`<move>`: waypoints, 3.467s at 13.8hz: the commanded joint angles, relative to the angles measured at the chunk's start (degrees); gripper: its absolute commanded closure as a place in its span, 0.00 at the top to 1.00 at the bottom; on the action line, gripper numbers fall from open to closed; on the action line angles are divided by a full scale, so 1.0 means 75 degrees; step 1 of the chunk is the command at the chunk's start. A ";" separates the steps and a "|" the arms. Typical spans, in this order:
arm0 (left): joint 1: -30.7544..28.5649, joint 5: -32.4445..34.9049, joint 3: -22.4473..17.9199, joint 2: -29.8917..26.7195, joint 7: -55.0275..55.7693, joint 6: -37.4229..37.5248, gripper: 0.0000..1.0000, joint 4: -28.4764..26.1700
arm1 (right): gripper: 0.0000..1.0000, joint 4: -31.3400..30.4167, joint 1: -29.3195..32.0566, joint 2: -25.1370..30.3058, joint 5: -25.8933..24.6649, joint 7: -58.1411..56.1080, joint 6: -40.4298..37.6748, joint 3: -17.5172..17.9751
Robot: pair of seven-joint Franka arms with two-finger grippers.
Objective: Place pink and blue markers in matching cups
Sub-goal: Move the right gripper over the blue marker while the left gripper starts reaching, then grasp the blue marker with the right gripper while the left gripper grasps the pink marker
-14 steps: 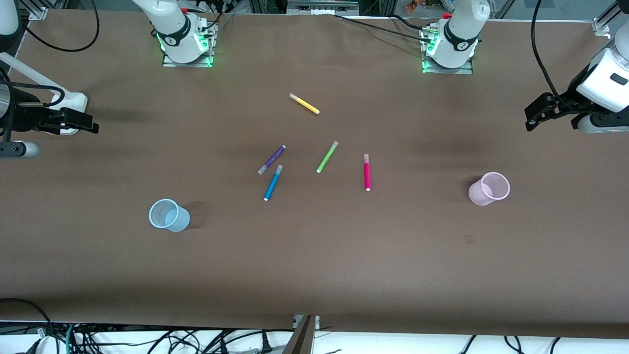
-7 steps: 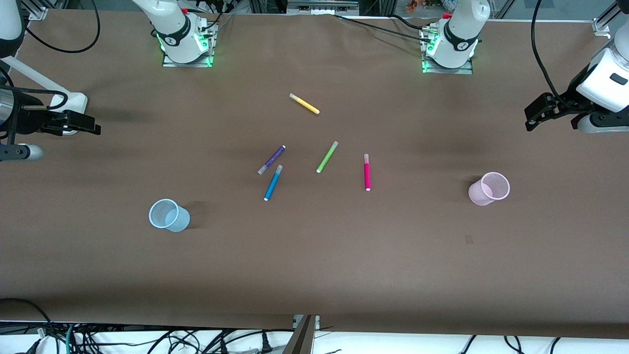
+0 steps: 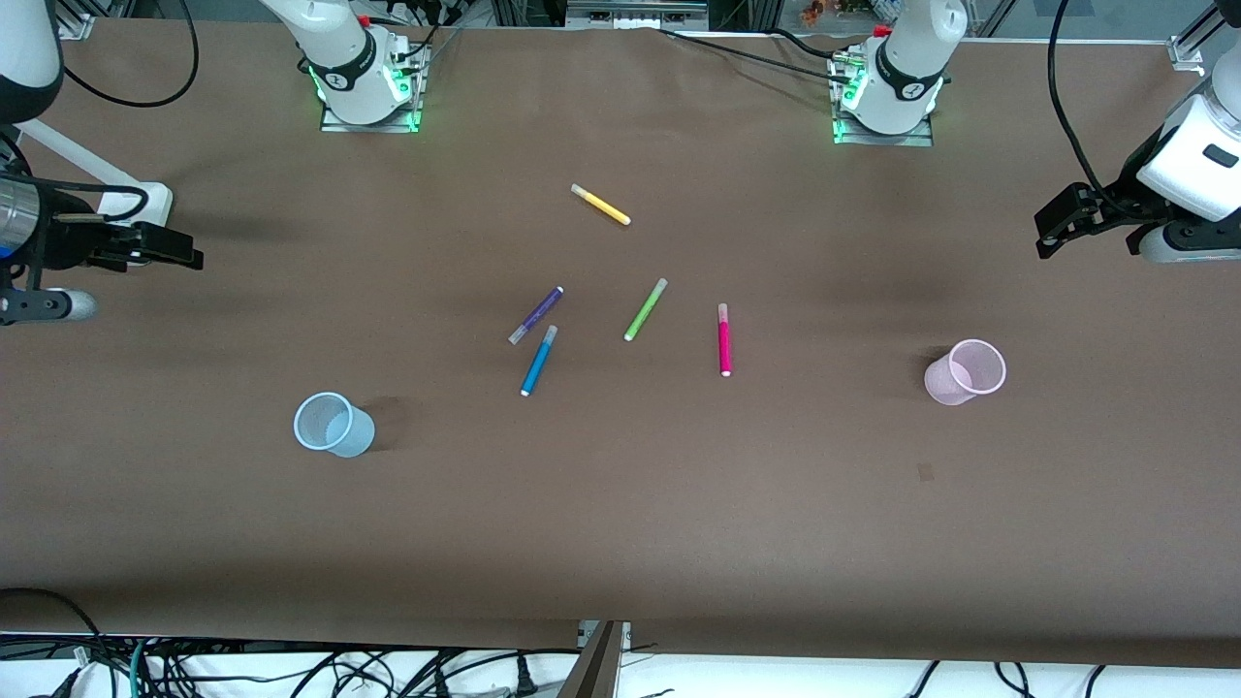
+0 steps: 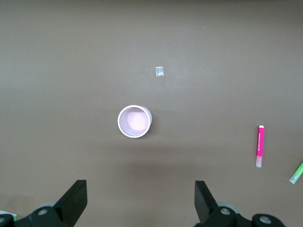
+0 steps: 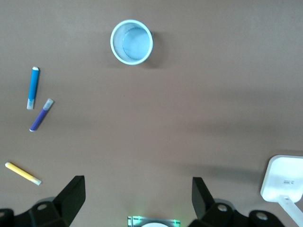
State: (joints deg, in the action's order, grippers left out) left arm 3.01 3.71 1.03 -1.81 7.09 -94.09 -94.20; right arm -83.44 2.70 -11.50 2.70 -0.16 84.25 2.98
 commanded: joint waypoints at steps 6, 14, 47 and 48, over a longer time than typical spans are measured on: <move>-0.0002 -0.0096 0.0015 0.0112 0.0016 0.0182 1.00 0.0256 | 0.99 0.0169 -0.1694 -0.1452 -0.0090 0.2901 0.1947 0.0048; 0.0009 -0.0342 0.0026 0.0286 0.0028 0.0287 1.00 0.0232 | 0.99 -0.0111 -0.2949 -0.2743 -0.0067 0.4964 0.3366 0.0048; 0.1591 0.0889 0.2476 0.4483 0.2910 -0.5677 1.00 -0.2428 | 0.41 -0.1167 -0.4450 -0.4396 -0.0090 0.6830 0.6813 0.0036; 0.1615 0.0889 0.2476 0.4518 0.2910 -0.5689 1.00 -0.2521 | 0.28 -0.1167 -0.4439 -0.4396 -0.0113 0.6795 0.6802 0.0036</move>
State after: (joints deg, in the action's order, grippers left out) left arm 15.12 8.85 19.50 31.87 28.35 -136.02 -112.25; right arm -91.60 -30.16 -44.50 2.68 50.53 134.51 3.62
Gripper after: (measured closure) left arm 0.000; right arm 0.330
